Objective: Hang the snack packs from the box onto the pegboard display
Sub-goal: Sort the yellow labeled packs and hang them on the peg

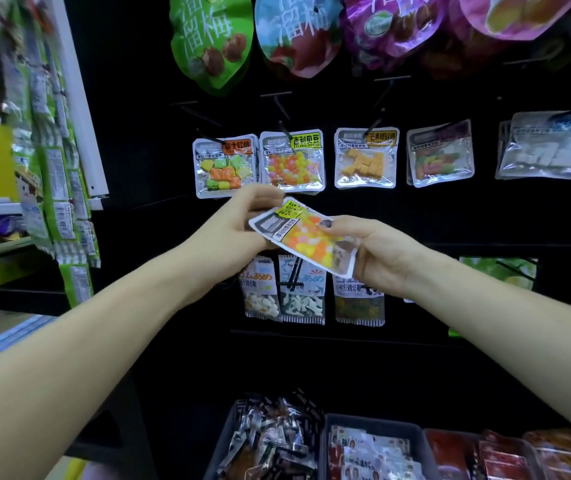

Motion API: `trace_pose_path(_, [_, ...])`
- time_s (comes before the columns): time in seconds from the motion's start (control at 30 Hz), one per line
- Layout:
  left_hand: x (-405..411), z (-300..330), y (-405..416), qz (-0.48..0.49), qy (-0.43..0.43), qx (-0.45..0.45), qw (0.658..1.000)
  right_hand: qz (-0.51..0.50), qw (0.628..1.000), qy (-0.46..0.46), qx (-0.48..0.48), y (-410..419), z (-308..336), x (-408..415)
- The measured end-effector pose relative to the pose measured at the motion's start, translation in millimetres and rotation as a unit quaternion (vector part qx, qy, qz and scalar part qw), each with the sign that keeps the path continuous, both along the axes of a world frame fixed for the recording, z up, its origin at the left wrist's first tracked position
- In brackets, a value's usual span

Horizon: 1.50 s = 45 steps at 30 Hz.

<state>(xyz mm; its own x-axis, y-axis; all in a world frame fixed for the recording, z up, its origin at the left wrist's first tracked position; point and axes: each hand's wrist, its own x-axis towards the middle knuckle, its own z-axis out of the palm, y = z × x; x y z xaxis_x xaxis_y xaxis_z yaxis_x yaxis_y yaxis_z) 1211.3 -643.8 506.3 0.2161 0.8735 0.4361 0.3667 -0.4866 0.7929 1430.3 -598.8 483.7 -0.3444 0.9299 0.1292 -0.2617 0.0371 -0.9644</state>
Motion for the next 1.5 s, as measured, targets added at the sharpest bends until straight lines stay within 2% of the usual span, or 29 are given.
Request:
trace_pose_path(0.13, [8, -17, 8, 0.048, -0.169, -0.135, 0.975, -0.076, 0.996, 0.033, 0.020, 4, -4, -8])
trace_pose_path(0.2, [8, -15, 4, 0.015, -0.245, -0.189, 0.951, -0.116, 0.991, 0.061, 0.022, 8, -3, -11])
trace_pose_path(0.27, [7, -11, 2, -0.018, -0.273, -0.207, 0.939, -0.142, 0.986, 0.084, 0.016, 12, -2, -16])
trace_pose_path(0.33, [9, -9, 2, -0.016, -0.241, -0.175, 0.955, -0.150, 0.985, 0.087, 0.007, 15, -2, -21])
trace_pose_path(0.43, [12, -11, 12, 0.052, -0.148, -0.098, 0.983, -0.127, 0.990, 0.056, 0.004, 15, -1, -24])
trace_pose_path(0.63, [2, 3, 36, 0.113, -0.131, -0.042, 0.984, -0.144, 0.986, -0.042, 0.076, 27, 15, -24])
trace_pose_path(0.9, [-9, 37, 74, 0.105, -0.160, 0.007, 0.982, -0.185, 0.962, -0.088, 0.180, 53, 58, -40])
trace_pose_path(1.13, [-4, 55, 97, 0.098, -0.184, 0.020, 0.978, -0.209, 0.957, -0.063, 0.192, 71, 75, -45])
trace_pose_path(1.5, [-11, 53, 105, 0.070, -0.215, 0.015, 0.974, -0.227, 0.950, -0.091, 0.192, 75, 80, -51])
